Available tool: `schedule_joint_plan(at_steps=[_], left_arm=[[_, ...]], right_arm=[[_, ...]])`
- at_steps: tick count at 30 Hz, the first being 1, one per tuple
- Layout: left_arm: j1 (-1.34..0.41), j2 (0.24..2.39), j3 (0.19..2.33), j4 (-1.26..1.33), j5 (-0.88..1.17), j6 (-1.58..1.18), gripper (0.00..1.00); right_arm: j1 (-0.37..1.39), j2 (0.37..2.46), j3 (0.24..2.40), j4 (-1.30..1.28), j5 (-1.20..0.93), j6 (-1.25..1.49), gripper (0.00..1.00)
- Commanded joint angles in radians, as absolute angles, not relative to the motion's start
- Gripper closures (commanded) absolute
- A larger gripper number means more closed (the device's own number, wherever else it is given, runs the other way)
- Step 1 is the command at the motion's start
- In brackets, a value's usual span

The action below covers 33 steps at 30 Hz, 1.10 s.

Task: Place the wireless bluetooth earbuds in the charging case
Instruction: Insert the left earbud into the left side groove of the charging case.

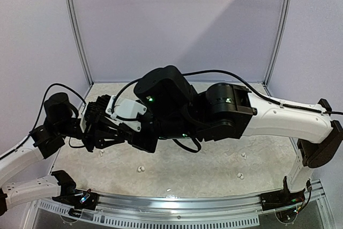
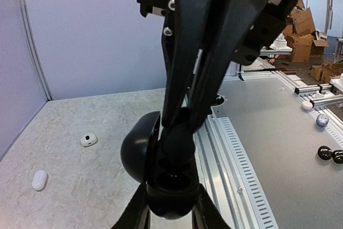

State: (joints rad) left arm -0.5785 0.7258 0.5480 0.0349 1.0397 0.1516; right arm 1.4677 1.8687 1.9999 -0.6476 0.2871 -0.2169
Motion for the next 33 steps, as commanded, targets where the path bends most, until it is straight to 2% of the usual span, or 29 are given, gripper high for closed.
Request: schedule_joint_plan(at_steps=[1, 28, 33], left_arm=[[-0.601, 0.722, 0.578, 0.017, 1.051, 0.172, 1.0], [-0.618, 0.732, 0.584, 0.029, 1.015, 0.16, 1.0], [-0.618, 0.732, 0.584, 0.028, 1.015, 0.16, 1.0]], right_arm=[[1.474, 1.886, 2.021, -0.697, 0.329, -0.238, 1.0], [1.474, 1.93, 2.0, -0.729, 0.314, -0.244, 0.99], [1.474, 1.939, 2.002, -0.686, 0.328, -0.24, 0.8]])
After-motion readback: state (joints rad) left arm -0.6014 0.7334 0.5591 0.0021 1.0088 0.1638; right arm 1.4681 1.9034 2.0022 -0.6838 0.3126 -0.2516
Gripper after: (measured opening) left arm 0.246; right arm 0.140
